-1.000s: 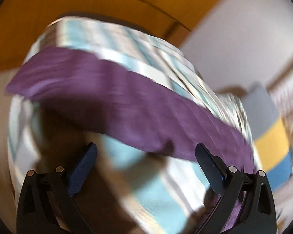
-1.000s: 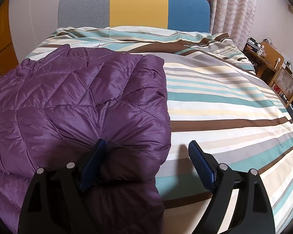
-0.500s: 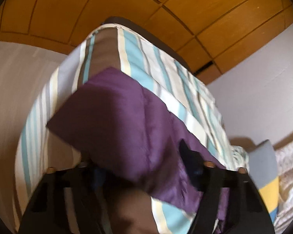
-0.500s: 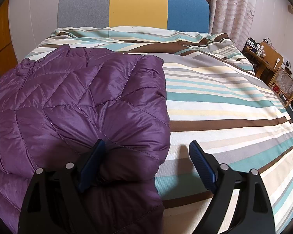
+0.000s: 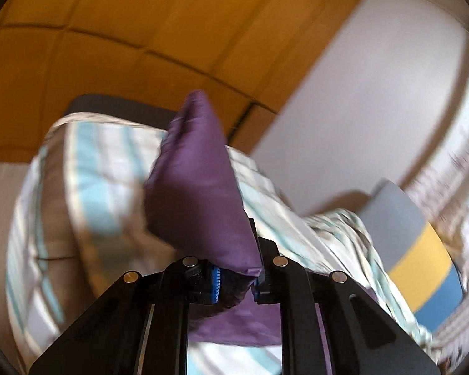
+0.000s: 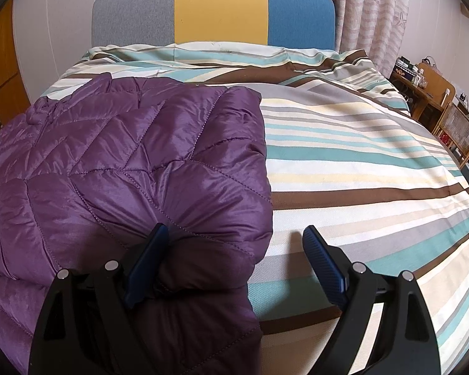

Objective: Fold large clothes
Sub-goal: 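Lift the sleeve and fold it across the jacket body, then open the left tool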

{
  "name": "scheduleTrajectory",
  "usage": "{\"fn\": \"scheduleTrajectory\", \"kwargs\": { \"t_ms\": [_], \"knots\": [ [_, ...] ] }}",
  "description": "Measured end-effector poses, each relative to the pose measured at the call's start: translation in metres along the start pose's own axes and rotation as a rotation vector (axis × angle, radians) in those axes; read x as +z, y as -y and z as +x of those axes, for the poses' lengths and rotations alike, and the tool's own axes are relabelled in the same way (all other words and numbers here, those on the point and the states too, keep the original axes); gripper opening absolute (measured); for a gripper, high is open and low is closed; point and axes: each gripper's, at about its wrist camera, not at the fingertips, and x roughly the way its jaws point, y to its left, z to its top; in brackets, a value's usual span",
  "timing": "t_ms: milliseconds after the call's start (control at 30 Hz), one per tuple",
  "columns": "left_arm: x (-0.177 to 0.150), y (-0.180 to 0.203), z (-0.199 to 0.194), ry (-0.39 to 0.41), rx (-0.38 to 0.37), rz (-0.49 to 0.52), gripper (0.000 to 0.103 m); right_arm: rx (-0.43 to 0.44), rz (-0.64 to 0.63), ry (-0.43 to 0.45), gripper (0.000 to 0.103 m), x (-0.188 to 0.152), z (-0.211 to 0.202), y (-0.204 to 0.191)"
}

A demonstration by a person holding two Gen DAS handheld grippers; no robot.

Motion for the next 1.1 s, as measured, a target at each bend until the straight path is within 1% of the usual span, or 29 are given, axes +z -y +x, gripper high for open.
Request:
{"fn": "scheduleTrajectory", "kwargs": {
  "t_ms": [200,333,533,900,1100],
  "knots": [
    [-0.021,0.067,0.002,-0.04,-0.143,0.148,0.014,0.001,0.001,0.0,0.087,0.0,0.0,0.0],
    [-0.039,0.102,0.003,-0.071,-0.208,0.234,0.014,0.002,0.001,0.0,0.087,0.0,0.0,0.0],
    [-0.068,0.147,0.01,-0.131,-0.272,0.319,0.014,0.003,0.003,-0.001,0.087,0.001,0.0,0.0],
    [-0.118,0.205,0.011,-0.225,-0.376,0.438,0.014,0.006,0.005,-0.002,0.088,0.0,0.0,0.0],
    [-0.149,0.243,0.009,-0.27,-0.451,0.513,0.014,0.009,0.009,-0.003,0.088,0.0,0.001,0.0]
  ]
}}
